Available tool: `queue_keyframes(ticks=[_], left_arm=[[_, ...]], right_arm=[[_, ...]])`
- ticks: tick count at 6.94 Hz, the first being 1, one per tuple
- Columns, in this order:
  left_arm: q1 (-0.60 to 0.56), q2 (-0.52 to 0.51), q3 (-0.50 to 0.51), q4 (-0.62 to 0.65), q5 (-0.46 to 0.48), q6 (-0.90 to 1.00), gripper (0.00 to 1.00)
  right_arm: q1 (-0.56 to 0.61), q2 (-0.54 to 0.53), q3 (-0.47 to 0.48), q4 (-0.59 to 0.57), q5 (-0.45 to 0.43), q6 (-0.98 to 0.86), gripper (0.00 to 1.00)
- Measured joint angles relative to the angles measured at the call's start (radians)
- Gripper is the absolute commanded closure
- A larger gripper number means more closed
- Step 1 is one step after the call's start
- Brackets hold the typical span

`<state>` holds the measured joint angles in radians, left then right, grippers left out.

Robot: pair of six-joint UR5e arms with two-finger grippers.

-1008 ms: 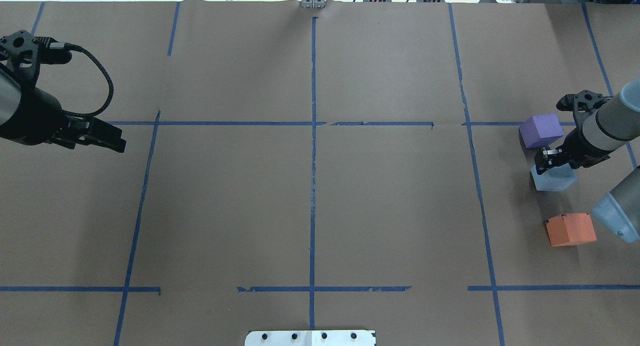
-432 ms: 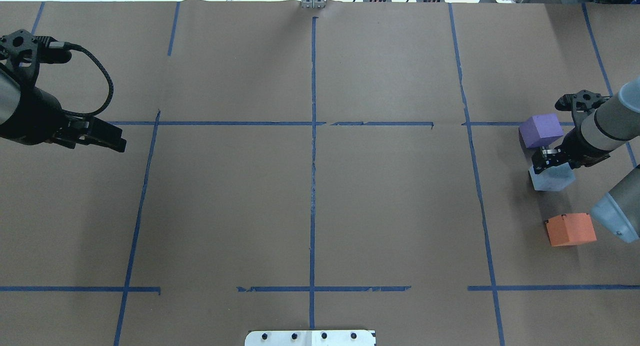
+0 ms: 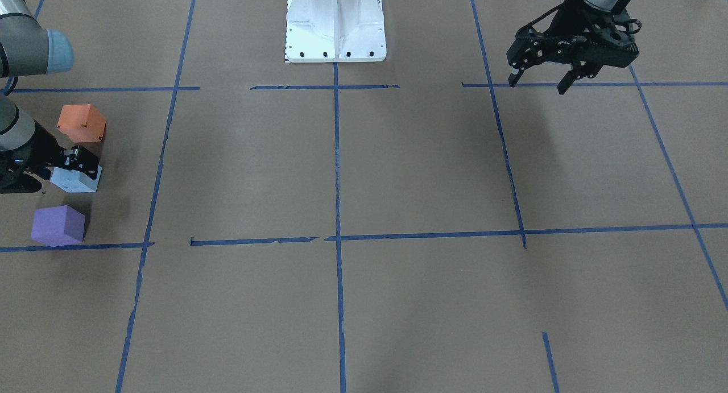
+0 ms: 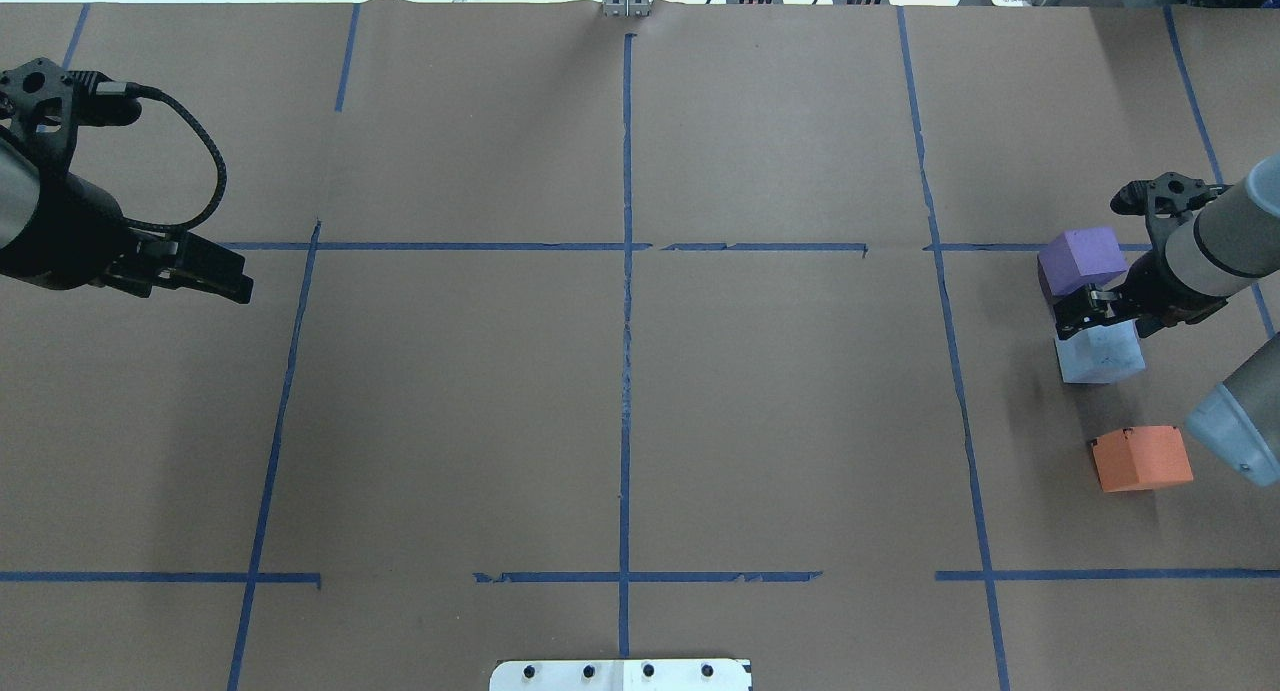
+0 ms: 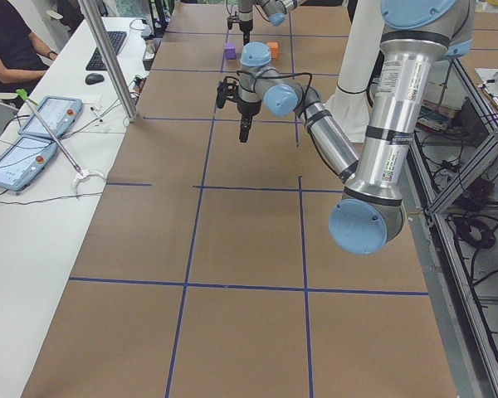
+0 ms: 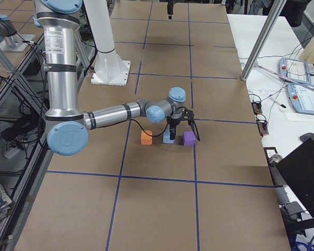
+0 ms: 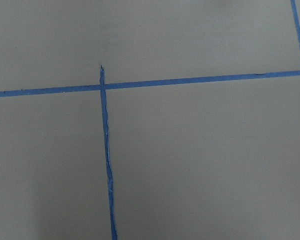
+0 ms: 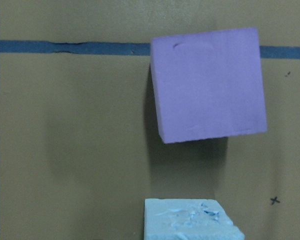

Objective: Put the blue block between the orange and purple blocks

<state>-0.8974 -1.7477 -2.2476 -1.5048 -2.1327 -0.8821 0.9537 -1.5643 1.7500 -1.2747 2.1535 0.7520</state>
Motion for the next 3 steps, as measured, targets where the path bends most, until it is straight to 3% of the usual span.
queue_keyframes(ticks=[3], left_arm=[[0.000, -0.003, 0.007, 0.001, 0.013, -0.010, 0.00]], right_arm=[[0.086, -0.094, 0.150, -0.002, 0.009, -0.028, 0.00]])
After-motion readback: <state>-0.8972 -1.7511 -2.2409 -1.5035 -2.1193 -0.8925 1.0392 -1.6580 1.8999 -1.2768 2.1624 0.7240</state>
